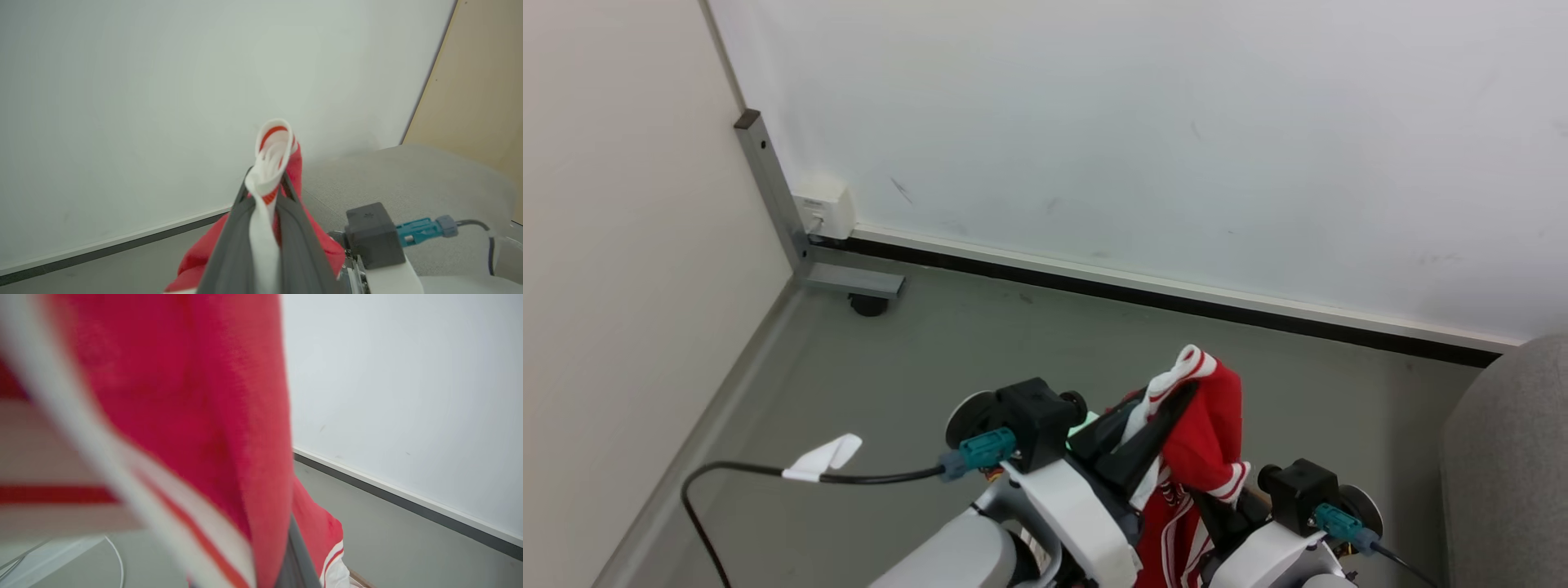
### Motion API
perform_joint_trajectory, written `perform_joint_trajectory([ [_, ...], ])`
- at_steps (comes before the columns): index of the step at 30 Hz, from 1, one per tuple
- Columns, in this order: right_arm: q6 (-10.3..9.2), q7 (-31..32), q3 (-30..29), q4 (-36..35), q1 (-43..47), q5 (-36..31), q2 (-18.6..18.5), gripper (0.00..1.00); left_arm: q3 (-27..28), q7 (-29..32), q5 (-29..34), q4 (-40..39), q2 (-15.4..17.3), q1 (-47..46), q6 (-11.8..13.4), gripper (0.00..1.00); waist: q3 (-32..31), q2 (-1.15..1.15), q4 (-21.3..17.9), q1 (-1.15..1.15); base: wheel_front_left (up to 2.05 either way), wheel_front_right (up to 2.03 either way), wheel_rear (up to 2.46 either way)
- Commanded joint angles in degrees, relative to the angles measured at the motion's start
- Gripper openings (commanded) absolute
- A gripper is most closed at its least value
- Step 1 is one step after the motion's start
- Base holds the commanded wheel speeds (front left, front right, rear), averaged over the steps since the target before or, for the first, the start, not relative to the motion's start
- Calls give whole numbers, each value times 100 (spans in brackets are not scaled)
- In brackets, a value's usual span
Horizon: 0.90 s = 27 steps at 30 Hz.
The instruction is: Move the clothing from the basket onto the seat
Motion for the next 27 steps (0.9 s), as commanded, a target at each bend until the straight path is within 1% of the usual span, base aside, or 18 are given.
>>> perform_joint_trajectory([
  [1, -12, 1, -29, -62, 61, 29, -11, 0, 40, -37, -21, 35, 62, 49, 21, 0, 15, 0, -64, 0, 0, 0, 0],
  [9, -12, 1, -442, -464, 241, 185, -11, 0, 120, -121, -54, 236, 218, 136, 76, 0, 64, 0, -230, 0, 0, 0, 0],
  [10, -12, 0, -503, -536, 254, 176, -11, 0, 108, -124, -65, 249, 222, 156, 78, 8, 72, 0, -257, 0, 0, 0, 0],
  [11, -12, 0, -573, -586, 263, 161, -10, 0, 89, -117, -79, 275, 231, 178, 68, 29, 79, 0, -286, 0, 0, 0, 0],
  [12, -12, 0, -635, -647, 268, 156, -16, 0, 83, -119, -86, 295, 239, 196, 63, 47, 88, 0, -320, 0, 0, 0, 0],
  [13, -12, 0, -707, -713, 263, 144, -22, 0, 82, -136, -75, 312, 238, 206, 69, 94, 103, 0, -354, 0, 0, 0, 0],
  [14, -12, 0, -783, -785, 253, 113, -34, 0, 73, -158, -65, 328, 237, 214, 81, 100, 118, 0, -393, 0, 0, 0, 0],
  [20, -12, 0, -1240, -1149, 209, 24, -145, 0, 97, -305, 2, 392, 256, 191, 110, 100, 219, 0, -699, 0, 0, 0, 0],
  [27, -12, 0, -1619, -1427, 152, -164, -345, 0, 93, -543, 144, 522, 363, 125, 104, 100, 354, 0, -1255, 0, 0, 0, 0],
])
